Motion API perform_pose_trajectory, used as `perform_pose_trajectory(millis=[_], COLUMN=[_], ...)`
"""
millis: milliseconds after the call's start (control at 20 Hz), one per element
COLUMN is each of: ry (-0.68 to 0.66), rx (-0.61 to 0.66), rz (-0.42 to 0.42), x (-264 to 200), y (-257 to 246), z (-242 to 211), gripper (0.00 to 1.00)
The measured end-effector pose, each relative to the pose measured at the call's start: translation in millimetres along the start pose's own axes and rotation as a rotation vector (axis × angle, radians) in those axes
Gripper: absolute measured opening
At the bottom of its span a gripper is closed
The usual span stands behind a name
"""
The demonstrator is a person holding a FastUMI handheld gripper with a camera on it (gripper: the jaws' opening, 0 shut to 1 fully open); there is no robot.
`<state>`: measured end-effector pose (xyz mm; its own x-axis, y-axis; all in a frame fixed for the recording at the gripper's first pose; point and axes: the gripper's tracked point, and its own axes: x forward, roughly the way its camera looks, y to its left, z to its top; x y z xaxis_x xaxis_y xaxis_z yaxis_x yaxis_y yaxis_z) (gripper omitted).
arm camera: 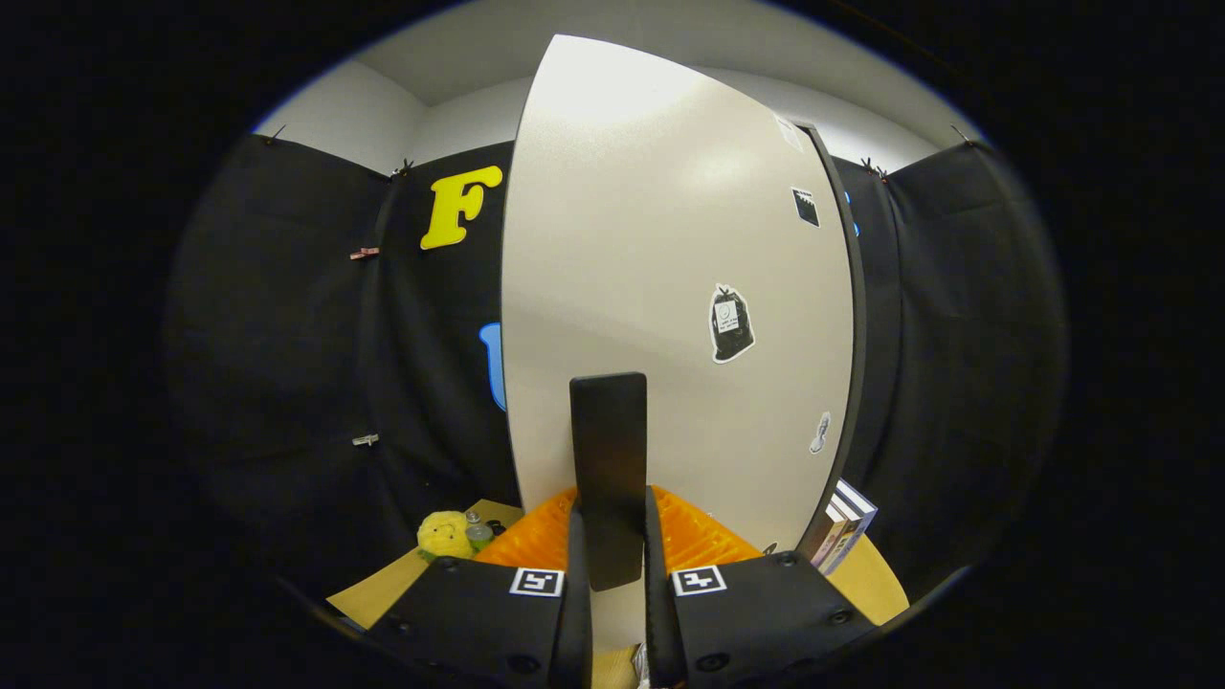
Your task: Open the shoe cabinet door, grab the shoes and put them into the shoe cabinet, then close the shoe cabinet door.
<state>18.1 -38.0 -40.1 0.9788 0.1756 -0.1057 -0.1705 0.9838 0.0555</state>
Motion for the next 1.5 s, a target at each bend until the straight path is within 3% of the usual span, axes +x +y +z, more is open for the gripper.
perform_pose_trajectory(millis=[700, 1000, 1500], ry=[0.001, 0.003, -0.020], rx=[0.013, 0.004, -0.040], rz=[0.032, -0.047, -0.257], x=[-64, -90, -154], y=[-60, -99, -160], z=[-1, 0, 4], gripper=[0.26, 0.25, 0.25])
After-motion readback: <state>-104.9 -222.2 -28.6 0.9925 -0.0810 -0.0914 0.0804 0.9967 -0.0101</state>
